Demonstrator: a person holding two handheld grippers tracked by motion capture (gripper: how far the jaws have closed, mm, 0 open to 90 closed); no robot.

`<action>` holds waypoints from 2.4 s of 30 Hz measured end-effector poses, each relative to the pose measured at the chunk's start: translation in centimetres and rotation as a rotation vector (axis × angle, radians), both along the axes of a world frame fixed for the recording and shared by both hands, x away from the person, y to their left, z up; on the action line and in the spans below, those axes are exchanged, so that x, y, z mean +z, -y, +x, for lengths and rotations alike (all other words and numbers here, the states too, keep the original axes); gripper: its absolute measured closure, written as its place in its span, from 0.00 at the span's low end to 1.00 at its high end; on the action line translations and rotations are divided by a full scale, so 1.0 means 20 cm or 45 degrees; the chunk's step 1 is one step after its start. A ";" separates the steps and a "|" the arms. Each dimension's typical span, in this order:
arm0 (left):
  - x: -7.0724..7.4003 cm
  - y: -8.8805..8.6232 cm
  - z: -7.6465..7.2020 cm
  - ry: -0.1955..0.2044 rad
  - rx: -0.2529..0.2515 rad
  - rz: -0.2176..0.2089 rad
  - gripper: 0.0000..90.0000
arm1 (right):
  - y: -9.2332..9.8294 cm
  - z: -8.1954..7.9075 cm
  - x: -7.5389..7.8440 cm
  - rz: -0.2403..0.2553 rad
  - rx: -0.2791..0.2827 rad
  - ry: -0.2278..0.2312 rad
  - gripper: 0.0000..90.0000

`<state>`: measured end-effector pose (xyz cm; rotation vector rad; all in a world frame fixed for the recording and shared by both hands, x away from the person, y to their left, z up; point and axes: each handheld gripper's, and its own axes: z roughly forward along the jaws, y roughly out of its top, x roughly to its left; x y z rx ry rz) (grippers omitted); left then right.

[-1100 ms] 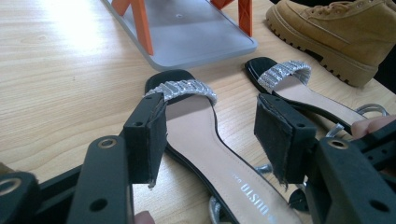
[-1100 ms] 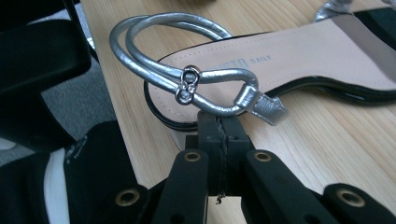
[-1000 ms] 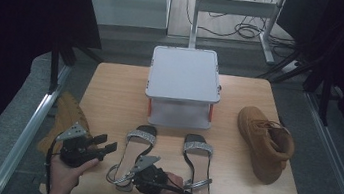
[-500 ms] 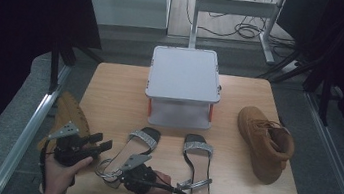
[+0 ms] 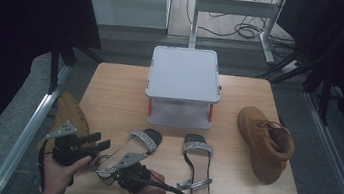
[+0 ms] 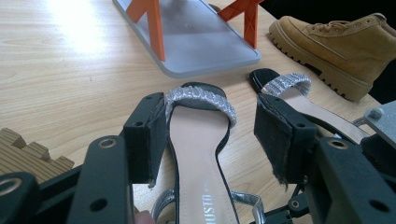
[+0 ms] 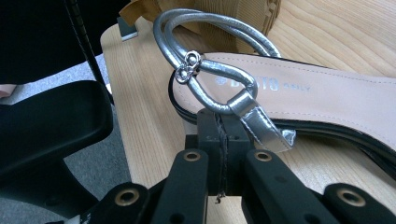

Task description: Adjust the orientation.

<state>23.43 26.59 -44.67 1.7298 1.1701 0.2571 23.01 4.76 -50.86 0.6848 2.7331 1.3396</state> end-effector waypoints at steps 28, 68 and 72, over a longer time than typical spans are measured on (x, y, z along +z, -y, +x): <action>0.01 0.07 0.01 -0.001 -0.055 -0.009 0.48 | 0.73 -0.14 0.19 0.176 -0.355 0.177 0.99; -0.02 0.12 0.01 -0.020 -0.082 0.011 0.48 | 1.13 -0.24 0.14 0.163 -0.578 0.170 0.99; -0.03 0.14 0.01 -0.035 -0.087 0.016 0.48 | 1.15 -0.24 0.13 0.175 -0.578 0.153 0.99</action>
